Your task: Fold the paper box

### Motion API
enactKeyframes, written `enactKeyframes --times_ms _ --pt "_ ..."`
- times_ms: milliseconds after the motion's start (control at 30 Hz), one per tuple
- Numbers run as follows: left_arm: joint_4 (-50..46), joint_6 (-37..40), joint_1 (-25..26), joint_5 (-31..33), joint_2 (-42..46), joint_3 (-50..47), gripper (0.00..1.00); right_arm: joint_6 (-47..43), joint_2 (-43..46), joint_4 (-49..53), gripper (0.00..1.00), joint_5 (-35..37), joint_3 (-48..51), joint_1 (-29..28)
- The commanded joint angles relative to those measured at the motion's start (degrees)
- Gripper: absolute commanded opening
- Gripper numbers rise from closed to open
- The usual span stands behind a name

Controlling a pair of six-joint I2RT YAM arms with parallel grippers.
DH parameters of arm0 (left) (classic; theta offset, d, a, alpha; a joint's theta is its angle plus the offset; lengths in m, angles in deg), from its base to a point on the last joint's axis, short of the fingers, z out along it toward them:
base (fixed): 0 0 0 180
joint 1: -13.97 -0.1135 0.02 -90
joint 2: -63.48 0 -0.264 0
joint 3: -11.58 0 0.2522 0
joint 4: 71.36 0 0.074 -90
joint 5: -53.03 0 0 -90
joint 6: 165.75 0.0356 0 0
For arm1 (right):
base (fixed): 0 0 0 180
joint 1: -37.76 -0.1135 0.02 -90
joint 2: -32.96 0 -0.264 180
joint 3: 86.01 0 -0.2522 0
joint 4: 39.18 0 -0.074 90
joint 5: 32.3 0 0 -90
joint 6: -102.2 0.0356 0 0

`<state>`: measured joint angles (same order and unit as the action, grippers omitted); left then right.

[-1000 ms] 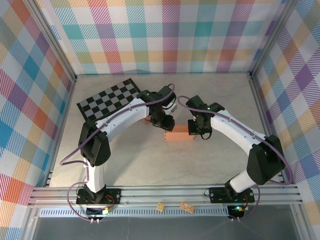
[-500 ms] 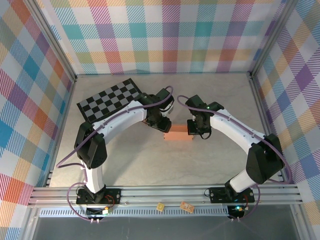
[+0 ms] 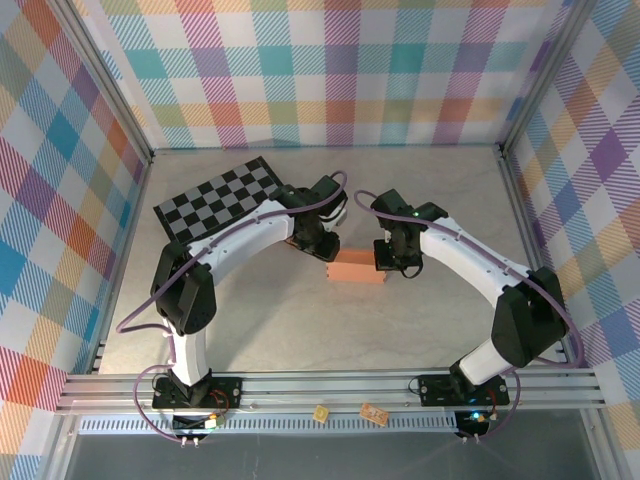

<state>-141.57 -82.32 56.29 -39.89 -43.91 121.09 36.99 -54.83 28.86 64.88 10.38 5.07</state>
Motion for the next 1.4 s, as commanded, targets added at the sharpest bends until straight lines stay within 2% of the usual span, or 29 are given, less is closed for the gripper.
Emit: enactKeyframes --times_ms 0,233,433,633,733,1367 --pt "1.09 1.75 -0.31 0.44 0.75 -1.79 0.35 -0.66 -1.24 1.65 0.0 -2.25 -1.66 0.06" --pt "2.26 3.7 -0.4 1.67 -0.58 -0.65 0.33 -1.11 -1.44 2.31 0.0 -3.22 -2.44 0.41" --pt "2.19 4.5 -0.4 2.26 -0.87 0.79 0.25 -1.43 -1.16 2.76 0.0 -3.61 -2.6 0.68" --pt "1.0 4.72 -0.4 1.74 -1.85 2.3 0.09 -1.59 -1.15 3.36 0.0 -3.61 -2.99 0.78" --pt "-0.19 4.58 -0.45 1.23 -2.02 3.6 0.04 -1.55 -1.24 3.97 0.0 -3.39 -3.37 0.95" --pt "-9.07 -5.77 -0.71 -9.31 -3.73 9.27 0.03 -2.9 -3.1 6.39 0.0 -4.91 -6.66 2.85"
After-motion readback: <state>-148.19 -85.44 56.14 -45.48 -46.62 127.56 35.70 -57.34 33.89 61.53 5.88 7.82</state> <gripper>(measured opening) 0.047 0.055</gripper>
